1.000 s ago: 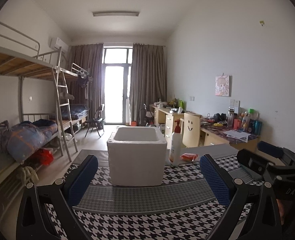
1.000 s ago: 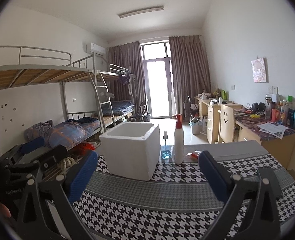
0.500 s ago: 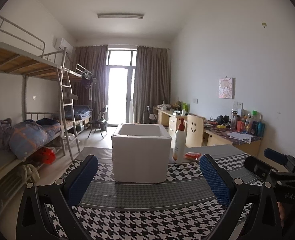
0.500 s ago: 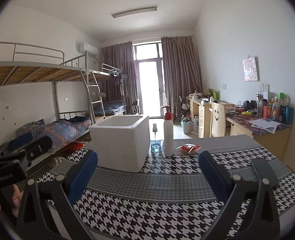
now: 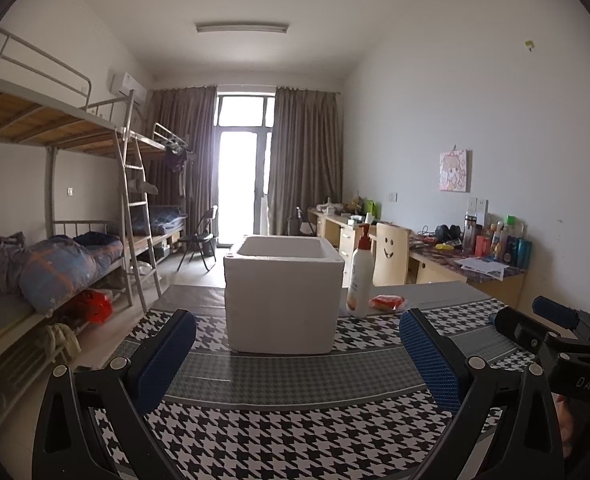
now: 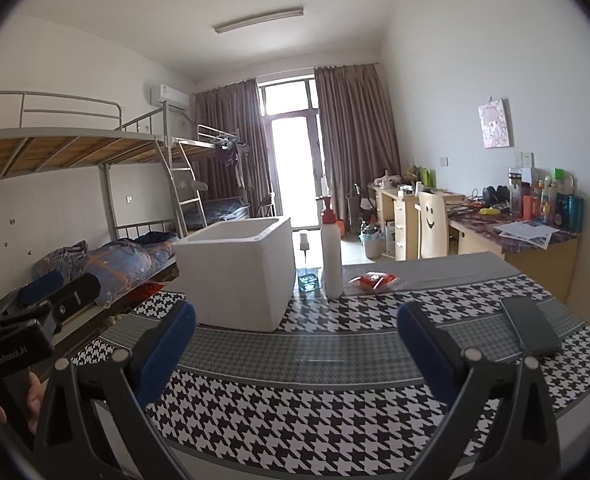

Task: Organize soft objects

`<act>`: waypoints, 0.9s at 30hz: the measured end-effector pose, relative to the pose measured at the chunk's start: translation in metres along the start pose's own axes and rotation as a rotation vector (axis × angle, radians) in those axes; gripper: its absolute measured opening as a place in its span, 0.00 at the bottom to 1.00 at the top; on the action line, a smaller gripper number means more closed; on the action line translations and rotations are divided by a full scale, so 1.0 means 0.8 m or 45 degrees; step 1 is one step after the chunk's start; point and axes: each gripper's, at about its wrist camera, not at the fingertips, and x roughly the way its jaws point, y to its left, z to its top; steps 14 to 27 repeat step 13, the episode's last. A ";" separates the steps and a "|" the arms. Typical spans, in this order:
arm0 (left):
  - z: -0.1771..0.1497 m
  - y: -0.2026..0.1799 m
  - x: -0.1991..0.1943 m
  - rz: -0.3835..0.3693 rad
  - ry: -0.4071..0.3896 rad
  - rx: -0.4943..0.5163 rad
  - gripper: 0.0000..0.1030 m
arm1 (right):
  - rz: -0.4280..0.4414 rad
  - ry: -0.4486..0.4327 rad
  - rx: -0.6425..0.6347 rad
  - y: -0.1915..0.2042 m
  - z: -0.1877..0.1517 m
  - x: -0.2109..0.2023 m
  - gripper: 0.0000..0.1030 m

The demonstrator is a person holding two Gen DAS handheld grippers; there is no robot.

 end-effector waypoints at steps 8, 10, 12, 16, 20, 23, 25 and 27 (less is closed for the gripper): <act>-0.006 0.003 -0.001 -0.001 0.009 -0.011 0.99 | -0.008 0.000 -0.031 0.008 -0.002 0.000 0.99; -0.008 0.003 0.000 0.001 0.017 -0.006 0.99 | -0.006 0.000 -0.030 0.008 -0.003 -0.001 0.99; -0.009 0.002 -0.001 -0.003 0.019 -0.004 0.99 | -0.007 0.003 -0.025 0.007 -0.003 0.000 0.99; -0.010 0.001 -0.001 -0.006 0.020 -0.002 0.99 | -0.007 0.006 -0.023 0.007 -0.003 0.001 0.99; -0.010 0.001 -0.001 -0.006 0.020 -0.002 0.99 | -0.007 0.006 -0.023 0.007 -0.003 0.001 0.99; -0.010 0.001 -0.001 -0.006 0.020 -0.002 0.99 | -0.007 0.006 -0.023 0.007 -0.003 0.001 0.99; -0.010 0.001 -0.001 -0.006 0.020 -0.002 0.99 | -0.007 0.006 -0.023 0.007 -0.003 0.001 0.99; -0.010 0.001 -0.001 -0.006 0.020 -0.002 0.99 | -0.007 0.006 -0.023 0.007 -0.003 0.001 0.99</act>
